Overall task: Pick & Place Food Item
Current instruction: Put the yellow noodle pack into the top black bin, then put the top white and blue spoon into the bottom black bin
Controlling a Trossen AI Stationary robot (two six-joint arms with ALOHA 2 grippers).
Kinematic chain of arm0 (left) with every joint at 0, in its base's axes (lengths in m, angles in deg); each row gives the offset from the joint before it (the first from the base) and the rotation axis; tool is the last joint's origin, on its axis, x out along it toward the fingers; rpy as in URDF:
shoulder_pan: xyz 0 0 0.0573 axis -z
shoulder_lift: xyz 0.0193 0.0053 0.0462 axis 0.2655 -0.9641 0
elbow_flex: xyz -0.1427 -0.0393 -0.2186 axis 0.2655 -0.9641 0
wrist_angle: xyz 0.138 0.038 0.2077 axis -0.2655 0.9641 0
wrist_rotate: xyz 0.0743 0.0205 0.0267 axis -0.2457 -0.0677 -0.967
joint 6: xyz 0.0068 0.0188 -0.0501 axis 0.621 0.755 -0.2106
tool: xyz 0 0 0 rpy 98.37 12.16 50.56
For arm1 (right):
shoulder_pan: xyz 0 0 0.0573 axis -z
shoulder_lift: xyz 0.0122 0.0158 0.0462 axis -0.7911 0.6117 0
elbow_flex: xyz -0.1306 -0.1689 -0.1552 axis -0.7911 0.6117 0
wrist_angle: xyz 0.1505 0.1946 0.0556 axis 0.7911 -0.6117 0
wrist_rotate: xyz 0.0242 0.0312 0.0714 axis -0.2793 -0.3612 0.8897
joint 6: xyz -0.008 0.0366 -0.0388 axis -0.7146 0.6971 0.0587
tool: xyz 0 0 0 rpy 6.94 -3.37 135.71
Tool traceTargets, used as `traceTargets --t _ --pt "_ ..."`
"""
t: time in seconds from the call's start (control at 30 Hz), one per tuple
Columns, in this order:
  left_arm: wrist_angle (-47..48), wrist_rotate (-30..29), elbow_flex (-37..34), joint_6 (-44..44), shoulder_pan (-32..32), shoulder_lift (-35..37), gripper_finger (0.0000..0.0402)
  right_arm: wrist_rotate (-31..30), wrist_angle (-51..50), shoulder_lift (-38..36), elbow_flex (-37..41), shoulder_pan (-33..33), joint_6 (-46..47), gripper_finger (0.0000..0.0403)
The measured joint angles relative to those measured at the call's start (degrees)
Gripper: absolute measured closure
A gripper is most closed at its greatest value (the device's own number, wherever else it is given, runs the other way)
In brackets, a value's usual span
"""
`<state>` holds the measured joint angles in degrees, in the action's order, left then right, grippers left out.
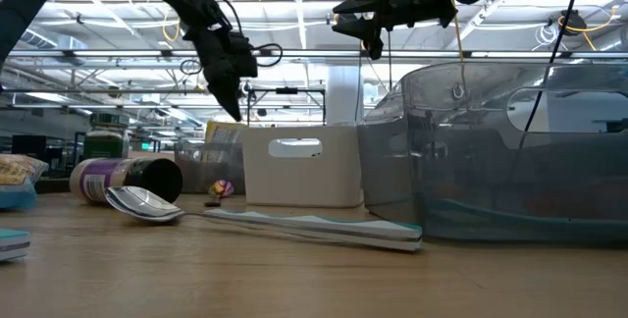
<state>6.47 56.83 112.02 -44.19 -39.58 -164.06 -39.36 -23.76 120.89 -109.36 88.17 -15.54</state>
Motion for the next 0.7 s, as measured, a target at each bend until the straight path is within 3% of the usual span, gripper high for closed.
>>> traceTargets --t 0.37,0.57,0.7 --pt "-1.30 -5.05 0.11 -9.19 0.54 1.29 0.0217 0.03 0.02 0.00 0.00 0.00 0.00 0.0248" --pt "-1.95 -6.73 0.11 -15.38 2.64 6.41 0.0191 0.03 0.04 0.00 0.00 0.00 -0.15 0.0248" --pt "-3.91 -3.91 0.13 -22.77 5.18 12.51 0.0190 0.01 0.04 0.00 0.00 0.00 -0.16 0.0248"
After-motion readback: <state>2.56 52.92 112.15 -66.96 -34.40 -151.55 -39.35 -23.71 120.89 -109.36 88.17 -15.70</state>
